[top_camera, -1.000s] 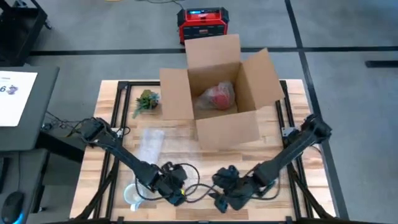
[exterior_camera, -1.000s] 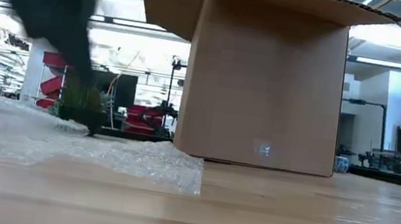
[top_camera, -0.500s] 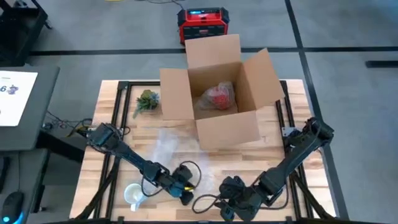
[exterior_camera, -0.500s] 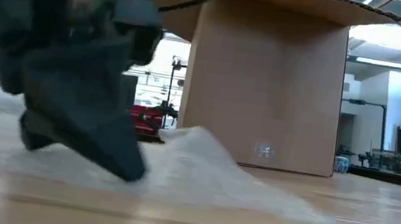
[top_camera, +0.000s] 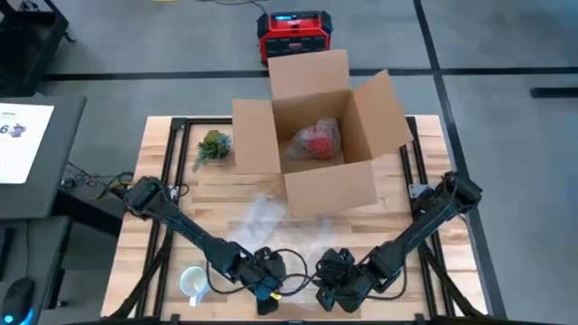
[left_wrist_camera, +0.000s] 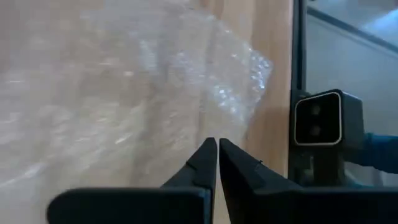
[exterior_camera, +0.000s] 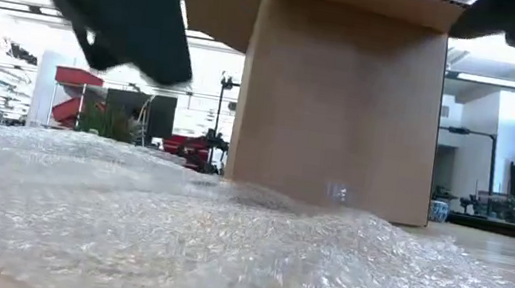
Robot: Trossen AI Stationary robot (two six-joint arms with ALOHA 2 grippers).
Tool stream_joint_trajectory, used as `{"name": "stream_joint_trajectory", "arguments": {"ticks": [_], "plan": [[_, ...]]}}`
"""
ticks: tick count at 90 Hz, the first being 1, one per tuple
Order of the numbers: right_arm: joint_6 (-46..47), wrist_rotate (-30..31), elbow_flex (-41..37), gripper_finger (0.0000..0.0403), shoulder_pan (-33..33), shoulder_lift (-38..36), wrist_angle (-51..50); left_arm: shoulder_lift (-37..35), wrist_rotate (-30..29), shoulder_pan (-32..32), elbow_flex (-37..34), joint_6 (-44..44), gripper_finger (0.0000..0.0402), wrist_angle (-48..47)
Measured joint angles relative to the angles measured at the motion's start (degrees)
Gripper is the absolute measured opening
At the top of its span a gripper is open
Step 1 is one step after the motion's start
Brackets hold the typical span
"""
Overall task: Wrap mug
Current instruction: Wrap the white mug with bubble wrap
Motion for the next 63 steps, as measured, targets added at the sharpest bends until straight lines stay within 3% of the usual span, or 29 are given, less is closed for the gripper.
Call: {"name": "stream_joint_trajectory", "arguments": {"ticks": [28, 49, 63], "plan": [[1.98, 0.21, -11.59, 0.0065, -1.94, -0.01, 11.71, -1.93, -2.05, -0.42, 0.04, -9.25, 0.0, -19.03], [6.14, -1.26, -18.03, 0.0047, -2.62, -0.01, 13.66, -1.78, -4.4, -0.52, -0.03, -13.65, 0.0, -32.03], [7.49, -5.05, -19.47, 0.0028, -1.43, -0.03, 12.67, -1.87, -4.29, -0.52, -1.23, -14.39, 0.0, -34.57]]}}
